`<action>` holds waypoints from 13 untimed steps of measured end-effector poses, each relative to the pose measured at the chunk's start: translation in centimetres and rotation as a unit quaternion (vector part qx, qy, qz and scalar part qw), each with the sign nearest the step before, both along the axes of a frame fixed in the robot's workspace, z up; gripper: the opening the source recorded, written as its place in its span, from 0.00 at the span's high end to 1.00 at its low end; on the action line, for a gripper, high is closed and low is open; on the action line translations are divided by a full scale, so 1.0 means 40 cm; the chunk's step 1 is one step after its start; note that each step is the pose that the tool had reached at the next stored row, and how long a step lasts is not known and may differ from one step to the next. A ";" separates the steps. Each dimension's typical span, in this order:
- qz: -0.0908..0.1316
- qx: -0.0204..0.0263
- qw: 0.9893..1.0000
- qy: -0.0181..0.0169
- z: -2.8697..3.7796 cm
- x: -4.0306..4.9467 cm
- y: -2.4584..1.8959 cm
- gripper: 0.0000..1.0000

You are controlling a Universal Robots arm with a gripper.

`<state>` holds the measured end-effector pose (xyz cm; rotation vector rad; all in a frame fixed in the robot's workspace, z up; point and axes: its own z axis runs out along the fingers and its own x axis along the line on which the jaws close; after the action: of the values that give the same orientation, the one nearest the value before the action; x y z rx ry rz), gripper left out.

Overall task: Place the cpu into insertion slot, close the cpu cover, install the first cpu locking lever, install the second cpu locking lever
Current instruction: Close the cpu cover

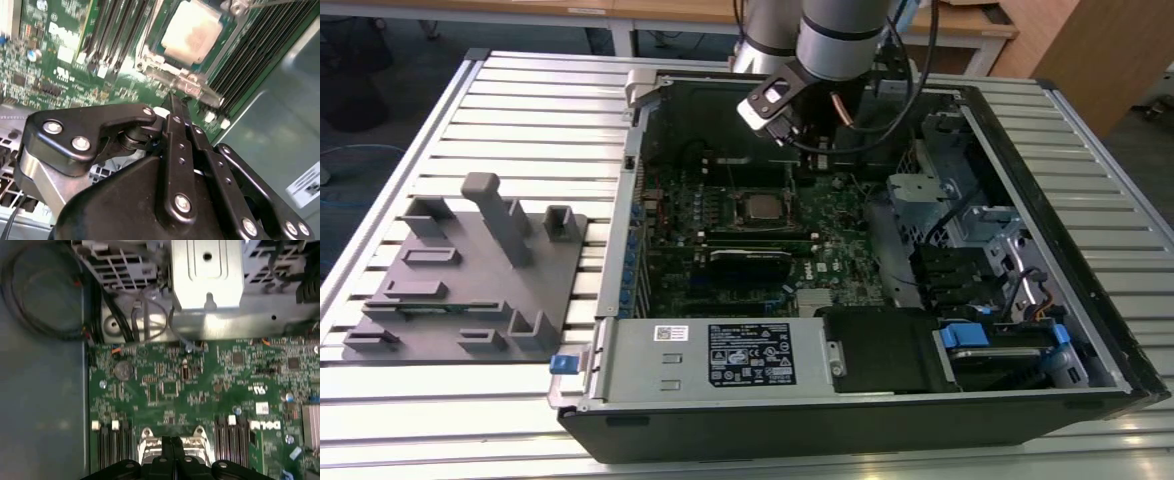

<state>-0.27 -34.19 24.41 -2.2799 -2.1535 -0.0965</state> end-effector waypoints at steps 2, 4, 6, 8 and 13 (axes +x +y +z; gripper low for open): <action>0.000 0.000 1.000 -0.002 0.000 -0.014 0.000 0.90; 0.000 0.000 1.000 -0.002 0.000 -0.015 0.000 0.90; 0.000 0.000 1.000 -0.002 0.000 -0.015 0.000 0.90; 0.000 0.000 1.000 0.002 -0.001 -0.015 0.000 0.90; 0.000 0.000 1.000 0.008 -0.001 -0.015 0.000 0.90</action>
<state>-0.89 -34.19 24.38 -2.2729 -2.1462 -0.0776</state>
